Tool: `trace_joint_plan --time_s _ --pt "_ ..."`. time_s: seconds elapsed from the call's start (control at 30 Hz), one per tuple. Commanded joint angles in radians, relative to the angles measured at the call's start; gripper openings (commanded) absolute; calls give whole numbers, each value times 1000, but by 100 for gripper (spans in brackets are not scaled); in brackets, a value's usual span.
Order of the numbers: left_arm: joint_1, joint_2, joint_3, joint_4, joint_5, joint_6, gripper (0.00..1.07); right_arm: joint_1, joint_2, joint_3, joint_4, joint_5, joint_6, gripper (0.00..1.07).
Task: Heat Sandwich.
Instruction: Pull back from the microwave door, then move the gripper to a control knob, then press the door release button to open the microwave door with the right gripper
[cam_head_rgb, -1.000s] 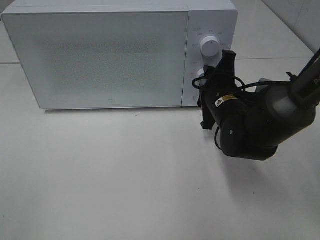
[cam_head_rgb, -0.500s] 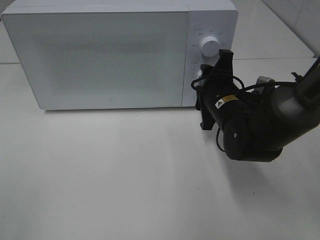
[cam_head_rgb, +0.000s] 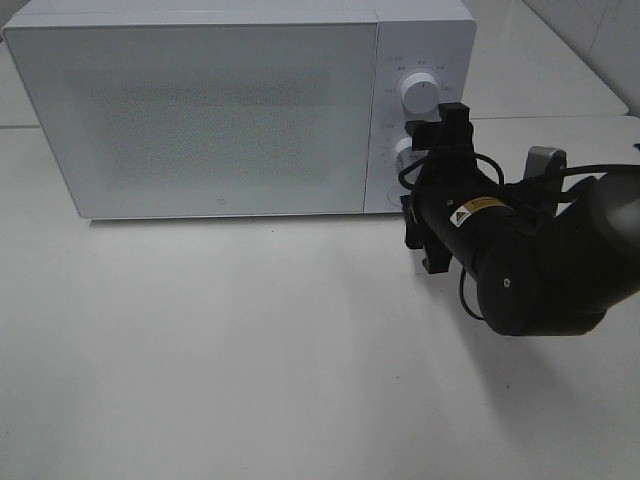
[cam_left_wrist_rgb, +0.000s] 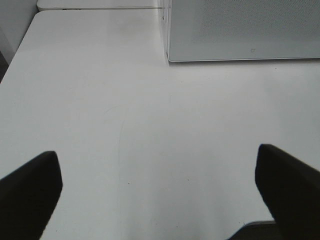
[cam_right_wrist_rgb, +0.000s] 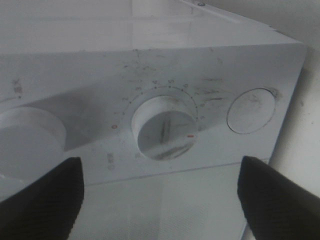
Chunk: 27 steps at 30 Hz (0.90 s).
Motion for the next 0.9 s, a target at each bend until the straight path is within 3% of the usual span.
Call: trace_joint_plan --time_s 0.03,0.3,0.5,0.53,0.67,0.7,0.9 --pt "2 -22 1 -7 -4 -2 98 1 -63 30 -62 72 -98 77" --pt "2 -19 1 -7 -4 -2 98 -12 -224 54 -164 339 -431 76" --pt "2 -16 1 -7 -4 -2 98 -81 -347 53 -333 602 -602 76" --pt "2 -16 1 -7 -4 -2 98 -106 -387 36 -394 729 -663 76" --pt "2 -16 1 -7 -4 -2 98 -121 -433 -6 -467 933 -781 76" --pt "2 -16 1 -7 -4 -2 98 -122 -456 -46 -498 1083 -866 76" --pt "2 -16 1 -7 -4 -2 98 -122 -499 -129 -505 1365 -1083 76"
